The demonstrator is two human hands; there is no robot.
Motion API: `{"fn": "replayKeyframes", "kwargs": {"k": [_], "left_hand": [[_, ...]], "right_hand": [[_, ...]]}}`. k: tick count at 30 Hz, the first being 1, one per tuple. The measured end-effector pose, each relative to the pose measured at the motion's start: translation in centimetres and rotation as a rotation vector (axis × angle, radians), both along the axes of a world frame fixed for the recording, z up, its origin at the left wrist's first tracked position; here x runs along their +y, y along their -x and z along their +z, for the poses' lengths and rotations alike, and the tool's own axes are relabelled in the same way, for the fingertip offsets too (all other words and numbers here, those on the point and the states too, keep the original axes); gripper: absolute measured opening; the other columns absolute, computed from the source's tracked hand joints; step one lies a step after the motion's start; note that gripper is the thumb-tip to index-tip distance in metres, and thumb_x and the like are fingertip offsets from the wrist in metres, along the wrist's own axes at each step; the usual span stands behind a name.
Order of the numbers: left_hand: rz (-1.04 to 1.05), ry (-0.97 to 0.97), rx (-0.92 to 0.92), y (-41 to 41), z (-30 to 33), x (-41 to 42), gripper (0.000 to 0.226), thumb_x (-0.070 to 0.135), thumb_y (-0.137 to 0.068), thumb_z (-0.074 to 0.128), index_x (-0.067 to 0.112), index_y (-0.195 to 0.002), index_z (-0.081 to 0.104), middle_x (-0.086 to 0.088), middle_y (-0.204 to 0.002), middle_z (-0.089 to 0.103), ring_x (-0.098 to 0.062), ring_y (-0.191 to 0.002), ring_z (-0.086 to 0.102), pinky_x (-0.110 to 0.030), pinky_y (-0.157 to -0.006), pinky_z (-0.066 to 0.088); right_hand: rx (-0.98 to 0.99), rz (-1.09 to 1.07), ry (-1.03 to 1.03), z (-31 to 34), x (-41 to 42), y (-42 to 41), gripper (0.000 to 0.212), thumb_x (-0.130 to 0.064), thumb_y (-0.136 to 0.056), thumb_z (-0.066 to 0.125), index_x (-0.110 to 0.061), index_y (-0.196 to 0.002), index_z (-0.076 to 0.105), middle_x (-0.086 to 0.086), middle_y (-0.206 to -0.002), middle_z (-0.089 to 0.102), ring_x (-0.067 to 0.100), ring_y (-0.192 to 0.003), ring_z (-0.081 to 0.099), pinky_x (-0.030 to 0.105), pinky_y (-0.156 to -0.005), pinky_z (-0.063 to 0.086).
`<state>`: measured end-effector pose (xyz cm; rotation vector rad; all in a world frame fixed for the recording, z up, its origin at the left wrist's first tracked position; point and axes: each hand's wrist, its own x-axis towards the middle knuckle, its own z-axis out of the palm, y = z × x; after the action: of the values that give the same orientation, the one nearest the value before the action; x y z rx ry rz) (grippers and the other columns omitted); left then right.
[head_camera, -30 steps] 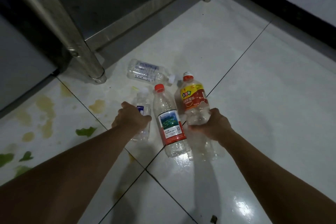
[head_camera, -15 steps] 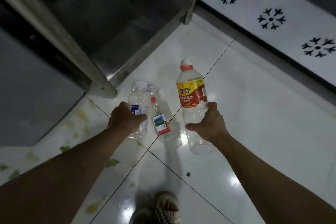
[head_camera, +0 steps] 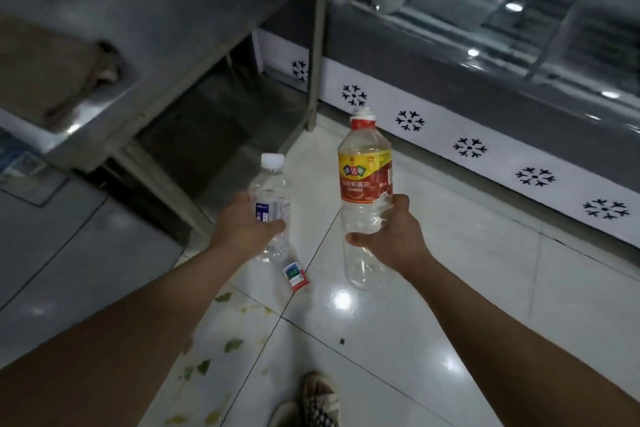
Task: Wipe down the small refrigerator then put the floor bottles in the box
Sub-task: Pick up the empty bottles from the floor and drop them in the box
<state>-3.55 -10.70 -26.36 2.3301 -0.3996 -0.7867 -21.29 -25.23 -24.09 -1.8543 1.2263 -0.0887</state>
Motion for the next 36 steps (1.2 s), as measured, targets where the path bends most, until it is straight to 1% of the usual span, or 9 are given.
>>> {"fn": "replayKeyframes", "kwargs": {"k": [5,8,12,14,18,20,25,32,36], "left_hand": [[-0.055,0.039,-0.03,2.9,3.6,-2.4,0.049,0.028,-0.068,0.081,0.027,-0.098,0.042,0.011,-0.081,0.05,-0.006,-0.069,0.051,-0.023,-0.053,0.041],[-0.13,0.049,-0.021,6.0,4.6,-4.0,0.05,0.027,-0.069,0.08,0.026,-0.101,0.041,0.006,-0.089,0.053,-0.013,-0.076,0.055,-0.027,-0.061,0.046],[-0.262,0.018,-0.047,11.2,6.0,-6.9,0.057,0.032,-0.071,0.079,0.021,-0.114,0.043,0.0,-0.102,0.054,-0.02,-0.086,0.055,-0.026,-0.065,0.045],[-0.333,0.038,-0.037,14.6,7.0,-8.5,0.056,0.031,-0.072,0.078,0.019,-0.113,0.043,-0.001,-0.102,0.054,-0.02,-0.086,0.055,-0.028,-0.068,0.045],[-0.445,0.08,-0.012,21.5,9.5,-11.6,0.056,0.03,-0.071,0.079,0.02,-0.111,0.041,0.003,-0.094,0.054,-0.011,-0.074,0.053,-0.021,-0.057,0.042],[-0.514,0.099,-0.015,25.8,10.9,-13.1,0.058,0.032,-0.07,0.08,0.02,-0.112,0.042,0.007,-0.089,0.052,-0.004,-0.071,0.05,-0.02,-0.052,0.038],[-0.602,0.125,-0.02,37.1,14.2,-17.0,0.061,0.036,-0.068,0.079,0.02,-0.115,0.044,0.013,-0.084,0.052,-0.001,-0.072,0.052,-0.02,-0.05,0.038],[-0.672,0.173,0.031,54.8,17.7,-21.8,0.054,0.028,-0.07,0.079,0.019,-0.112,0.046,0.011,-0.084,0.053,-0.002,-0.073,0.052,-0.021,-0.051,0.038],[-0.737,0.212,0.085,63.7,20.2,-24.8,0.05,0.026,-0.07,0.079,0.022,-0.106,0.045,0.013,-0.085,0.053,-0.001,-0.071,0.053,-0.016,-0.046,0.037]], "right_hand": [[-0.076,-0.13,0.013,4.0,-0.5,4.8,0.089,-0.025,-0.061,0.088,-0.016,-0.129,0.031,0.006,-0.127,0.053,0.022,-0.109,0.054,0.028,-0.082,0.041],[-0.084,-0.218,0.026,5.1,-1.0,9.3,0.09,-0.026,-0.061,0.088,-0.017,-0.13,0.031,0.005,-0.13,0.052,0.022,-0.111,0.053,0.028,-0.083,0.04],[-0.085,-0.332,0.035,6.1,-1.7,16.3,0.091,-0.027,-0.06,0.088,-0.017,-0.13,0.031,0.005,-0.128,0.053,0.014,-0.099,0.048,0.026,-0.081,0.04],[-0.082,-0.401,0.039,6.7,-2.1,20.2,0.091,-0.027,-0.06,0.089,-0.016,-0.13,0.031,0.005,-0.128,0.053,0.017,-0.104,0.052,0.026,-0.081,0.04],[-0.08,-0.502,0.043,8.5,-3.0,27.6,0.091,-0.026,-0.06,0.089,-0.016,-0.129,0.031,0.005,-0.128,0.053,0.022,-0.112,0.053,0.028,-0.083,0.04],[-0.093,-0.553,0.06,10.0,-3.7,31.9,0.091,-0.024,-0.059,0.089,-0.016,-0.129,0.032,0.004,-0.126,0.052,0.021,-0.109,0.052,0.028,-0.083,0.04],[-0.131,-0.645,0.096,13.2,-5.2,43.2,0.089,-0.023,-0.057,0.09,-0.015,-0.125,0.034,-0.001,-0.116,0.049,0.015,-0.099,0.048,0.028,-0.08,0.041],[-0.137,-0.754,0.128,16.3,-6.7,60.3,0.092,-0.025,-0.058,0.09,-0.017,-0.129,0.032,0.004,-0.124,0.049,0.021,-0.11,0.051,0.03,-0.087,0.042],[-0.144,-0.836,0.154,18.1,-8.2,68.8,0.092,-0.025,-0.058,0.089,-0.018,-0.129,0.031,0.004,-0.124,0.048,0.021,-0.109,0.051,0.029,-0.085,0.042]]}}
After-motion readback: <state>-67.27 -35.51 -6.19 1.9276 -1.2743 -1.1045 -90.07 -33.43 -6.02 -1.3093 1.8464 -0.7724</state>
